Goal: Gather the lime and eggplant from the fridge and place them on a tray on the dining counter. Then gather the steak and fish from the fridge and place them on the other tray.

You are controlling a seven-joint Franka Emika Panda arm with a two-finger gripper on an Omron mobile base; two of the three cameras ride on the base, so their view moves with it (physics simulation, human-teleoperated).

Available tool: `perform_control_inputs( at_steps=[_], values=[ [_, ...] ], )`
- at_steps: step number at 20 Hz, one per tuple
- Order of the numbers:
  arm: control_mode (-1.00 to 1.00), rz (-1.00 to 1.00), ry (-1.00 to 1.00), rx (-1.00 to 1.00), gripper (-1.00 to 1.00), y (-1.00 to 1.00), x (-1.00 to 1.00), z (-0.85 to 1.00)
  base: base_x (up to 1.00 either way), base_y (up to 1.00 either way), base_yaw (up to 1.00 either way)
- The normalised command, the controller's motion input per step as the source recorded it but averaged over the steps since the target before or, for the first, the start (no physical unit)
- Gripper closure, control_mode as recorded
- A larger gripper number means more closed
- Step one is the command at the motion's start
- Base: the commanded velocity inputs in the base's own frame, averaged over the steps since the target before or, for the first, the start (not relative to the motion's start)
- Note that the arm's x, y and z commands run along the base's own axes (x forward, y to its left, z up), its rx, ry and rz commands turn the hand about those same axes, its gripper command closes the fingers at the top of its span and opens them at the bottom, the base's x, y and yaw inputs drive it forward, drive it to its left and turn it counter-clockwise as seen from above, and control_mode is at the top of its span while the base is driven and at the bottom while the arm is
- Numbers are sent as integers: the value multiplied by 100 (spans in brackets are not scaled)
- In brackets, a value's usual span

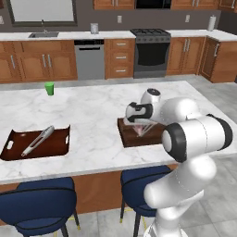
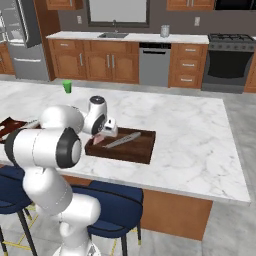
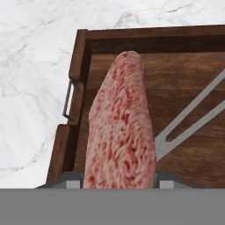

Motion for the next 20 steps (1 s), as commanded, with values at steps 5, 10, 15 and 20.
perform_control_inputs(
  at_steps=[5,10,15,20],
  values=[
    [-100,0,0,0,100,0,26,-25,0,0,0],
    [-100,0,0,0,100,1,28,-24,0,0,0],
    [-100,0,0,0,100,1,27,-23,0,0,0],
    [-100,0,0,0,100,2,22,-25,0,0,0]
  ],
)
